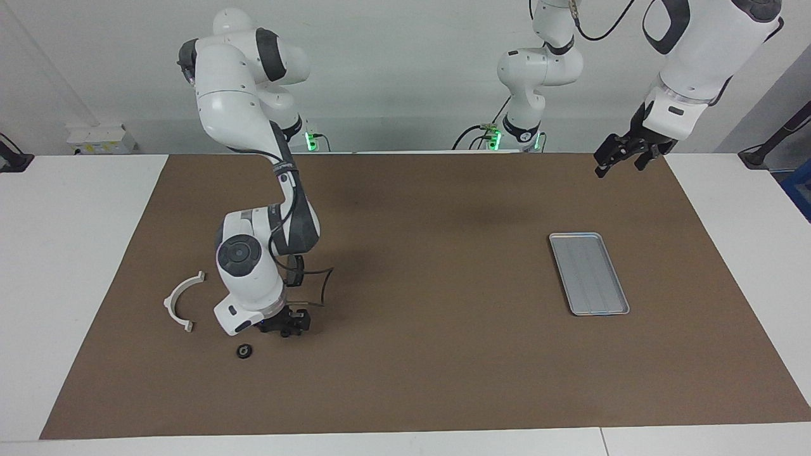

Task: Pick bearing gear from pile to tray
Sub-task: 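Reach the right gripper to the small black bearing and grasp it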

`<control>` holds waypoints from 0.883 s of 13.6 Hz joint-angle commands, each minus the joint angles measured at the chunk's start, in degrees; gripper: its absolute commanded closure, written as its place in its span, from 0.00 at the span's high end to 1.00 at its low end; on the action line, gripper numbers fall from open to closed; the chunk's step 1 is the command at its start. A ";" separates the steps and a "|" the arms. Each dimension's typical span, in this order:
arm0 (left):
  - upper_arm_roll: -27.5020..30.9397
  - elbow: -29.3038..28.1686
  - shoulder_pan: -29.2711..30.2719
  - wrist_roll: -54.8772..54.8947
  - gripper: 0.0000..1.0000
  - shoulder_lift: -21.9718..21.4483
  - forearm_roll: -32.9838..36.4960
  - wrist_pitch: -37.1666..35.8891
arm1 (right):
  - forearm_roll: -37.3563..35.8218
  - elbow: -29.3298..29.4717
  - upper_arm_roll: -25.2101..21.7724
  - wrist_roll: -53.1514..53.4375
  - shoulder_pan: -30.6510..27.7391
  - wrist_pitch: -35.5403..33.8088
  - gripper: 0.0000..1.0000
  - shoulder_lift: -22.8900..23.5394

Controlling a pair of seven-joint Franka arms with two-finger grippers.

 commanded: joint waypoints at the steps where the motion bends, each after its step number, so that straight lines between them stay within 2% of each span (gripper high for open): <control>1: -0.25 -0.24 0.36 0.22 1.00 -0.85 -0.38 -0.98 | -1.61 1.38 0.25 2.83 0.03 0.75 0.89 1.15; 3: -0.25 -0.24 0.36 0.22 1.00 -0.85 -0.29 -0.98 | -1.35 1.38 0.34 3.27 0.20 1.88 0.79 1.06; 4: -0.25 -0.24 0.36 0.22 1.00 -0.85 -0.29 -0.98 | -1.43 1.29 0.34 3.27 0.12 2.33 0.67 1.06; 5: -0.25 -0.24 0.36 0.22 1.00 -0.85 -0.29 -0.98 | -1.26 1.29 0.34 3.27 0.12 2.24 0.49 1.06; 9: -0.25 -0.24 0.36 0.22 1.00 -0.85 -0.29 -0.98 | -0.91 1.29 0.34 3.36 0.03 2.42 0.01 1.06; 12: -0.25 -0.24 0.36 0.22 1.00 -0.85 -0.29 -0.98 | -1.25 1.29 0.34 3.27 0.03 2.16 0.00 0.97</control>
